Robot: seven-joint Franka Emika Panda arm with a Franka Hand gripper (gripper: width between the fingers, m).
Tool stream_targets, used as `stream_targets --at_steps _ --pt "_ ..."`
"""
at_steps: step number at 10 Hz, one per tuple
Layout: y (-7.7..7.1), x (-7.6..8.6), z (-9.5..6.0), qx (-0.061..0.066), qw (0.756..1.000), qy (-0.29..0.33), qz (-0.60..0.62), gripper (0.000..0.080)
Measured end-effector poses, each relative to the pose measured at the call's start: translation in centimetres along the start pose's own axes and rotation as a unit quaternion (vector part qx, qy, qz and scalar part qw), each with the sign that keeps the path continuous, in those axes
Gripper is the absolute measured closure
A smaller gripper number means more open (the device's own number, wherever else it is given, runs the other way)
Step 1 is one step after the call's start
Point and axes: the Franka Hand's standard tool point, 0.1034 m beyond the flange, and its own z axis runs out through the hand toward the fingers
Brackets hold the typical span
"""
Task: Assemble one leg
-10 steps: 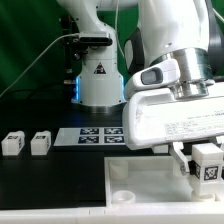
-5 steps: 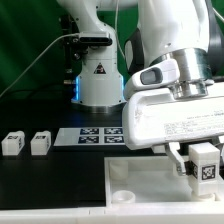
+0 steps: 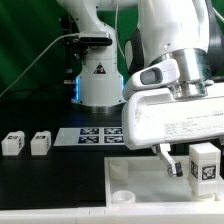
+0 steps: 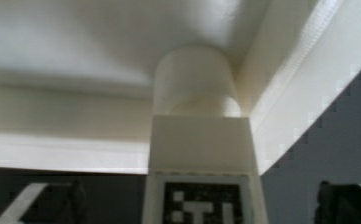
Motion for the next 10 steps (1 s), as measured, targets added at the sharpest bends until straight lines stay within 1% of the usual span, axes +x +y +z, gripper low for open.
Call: stream_targets --at_steps 4,5,7,8,9,10 --pt "0.1 0.0 -0.1 0.0 1.0 -0.001 -0.004 0.0151" --pt "0.3 0.3 -0.7 0.0 1.0 -0.011 -0.008 0.0151" --pt "0.2 1.2 -2.8 0.002 0.999 -0.035 -0.008 0.0151" --pt "0.1 1.6 -3.5 0.003 0.999 -0.047 -0.008 0.0151" --pt "0.1 1.5 -3.6 0.006 0.997 -0.076 -0.008 0.0151" --pt "0.1 2.0 -3.5 0.007 0.996 -0.085 -0.007 0.0151"
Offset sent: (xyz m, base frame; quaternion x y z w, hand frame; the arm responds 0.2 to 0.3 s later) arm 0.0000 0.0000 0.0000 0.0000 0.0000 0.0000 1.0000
